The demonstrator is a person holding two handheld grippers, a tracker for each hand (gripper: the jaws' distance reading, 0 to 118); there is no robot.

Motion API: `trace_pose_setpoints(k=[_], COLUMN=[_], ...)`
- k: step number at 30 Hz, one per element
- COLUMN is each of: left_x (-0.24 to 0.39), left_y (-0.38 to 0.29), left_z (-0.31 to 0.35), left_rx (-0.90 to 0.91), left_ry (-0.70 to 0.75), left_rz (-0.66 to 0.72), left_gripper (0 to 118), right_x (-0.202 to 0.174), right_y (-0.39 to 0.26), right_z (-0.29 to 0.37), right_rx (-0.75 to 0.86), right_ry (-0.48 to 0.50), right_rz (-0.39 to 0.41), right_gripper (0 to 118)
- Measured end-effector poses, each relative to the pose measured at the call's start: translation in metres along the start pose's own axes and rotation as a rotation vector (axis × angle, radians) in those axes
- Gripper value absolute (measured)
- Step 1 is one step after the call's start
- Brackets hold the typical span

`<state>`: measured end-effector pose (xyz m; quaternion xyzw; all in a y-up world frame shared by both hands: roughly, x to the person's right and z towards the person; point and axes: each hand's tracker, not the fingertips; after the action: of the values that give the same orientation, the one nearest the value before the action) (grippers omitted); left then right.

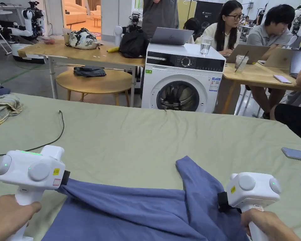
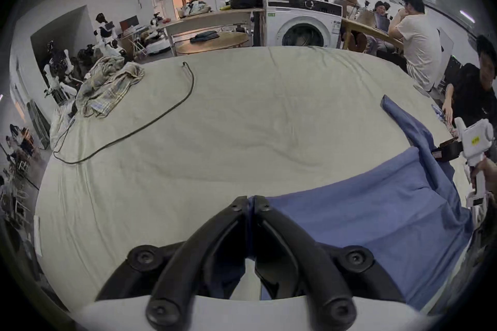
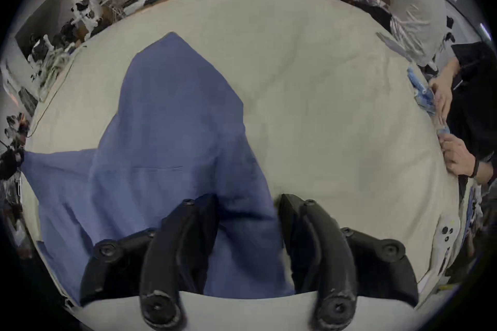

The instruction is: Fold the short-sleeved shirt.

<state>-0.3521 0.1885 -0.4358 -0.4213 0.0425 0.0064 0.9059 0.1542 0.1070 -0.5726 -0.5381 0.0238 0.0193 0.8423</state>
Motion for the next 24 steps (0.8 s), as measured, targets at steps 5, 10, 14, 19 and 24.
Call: trace_pose_setpoints(k=[5, 10, 14, 19, 24], left_x=[0.003, -0.002, -0.009, -0.020, -0.029], left_y=[0.000, 0.010, 0.025, 0.054, 0.096], left_z=[-0.002, 0.011, 0.044, 0.096, 0.151], left_rx=[0.000, 0.018, 0.082, 0.179, 0.283], left_ry=[0.004, 0.013, 0.013, 0.036, 0.064], left_rz=[0.006, 0.023, 0.048, 0.055, 0.057], left_gripper=[0, 0, 0, 0, 0], right_x=[0.005, 0.005, 0.018, 0.029, 0.020], right_y=[-0.006, -0.010, -0.004, 0.001, 0.012], right_z=[0.010, 0.061, 0.123, 0.202, 0.269], right_rx=[0.053, 0.269, 0.427, 0.557, 0.693], right_ry=[-0.003, -0.076, -0.083, -0.126, -0.160], right_rz=[0.004, 0.021, -0.011, -0.012, 0.014], right_gripper=[0, 0, 0, 0, 0])
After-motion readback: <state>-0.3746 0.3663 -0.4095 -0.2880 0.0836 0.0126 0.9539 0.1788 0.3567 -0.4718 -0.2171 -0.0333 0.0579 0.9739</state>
